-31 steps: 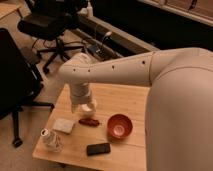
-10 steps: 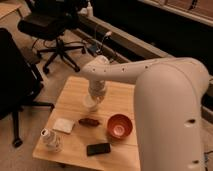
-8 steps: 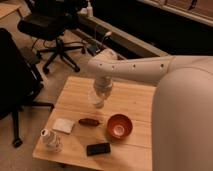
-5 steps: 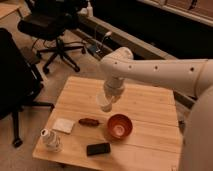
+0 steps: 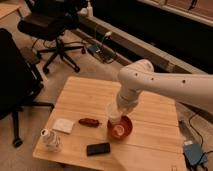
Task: Place the ceramic cup in the ceramic bowl
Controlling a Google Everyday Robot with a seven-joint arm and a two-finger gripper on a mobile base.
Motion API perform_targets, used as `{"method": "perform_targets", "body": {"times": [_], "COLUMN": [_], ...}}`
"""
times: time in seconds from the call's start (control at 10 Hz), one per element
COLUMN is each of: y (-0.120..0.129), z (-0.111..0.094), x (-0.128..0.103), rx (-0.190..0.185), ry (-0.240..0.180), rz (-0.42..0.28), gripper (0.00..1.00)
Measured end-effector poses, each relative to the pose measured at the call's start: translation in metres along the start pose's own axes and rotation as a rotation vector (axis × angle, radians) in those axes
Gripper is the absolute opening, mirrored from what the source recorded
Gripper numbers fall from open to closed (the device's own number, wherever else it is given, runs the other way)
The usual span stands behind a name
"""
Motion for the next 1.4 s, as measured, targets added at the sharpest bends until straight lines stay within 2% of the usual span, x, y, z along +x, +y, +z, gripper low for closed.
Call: {"method": "perform_targets", "body": {"times": [0.2, 0.4, 0.5, 0.8, 0.9, 1.1, 1.2, 1.4], "y": [-0.019, -0.033, -0.038, -0.047, -0.052, -0.059, -0.058, -0.050], "z": [0.017, 0.036, 0.046, 0.055, 0.054, 0.051, 0.048, 0.042], "x": [0.020, 0.034, 0.038, 0.035, 0.035, 0.035, 0.036, 0.037], "rx": [0.008, 0.015, 0.005, -0.025, -0.028, -0.047, -0.076, -0.165], "ry": [0.039, 0.069, 0.074, 0.052, 0.041, 0.027, 0.023, 0.019], "rz": [0.013, 0.027, 0.050, 0.120, 0.143, 0.187, 0.215, 0.259], "gripper": [0.15, 0.35, 0.47, 0.76, 0.80, 0.80, 0.80, 0.80]}}
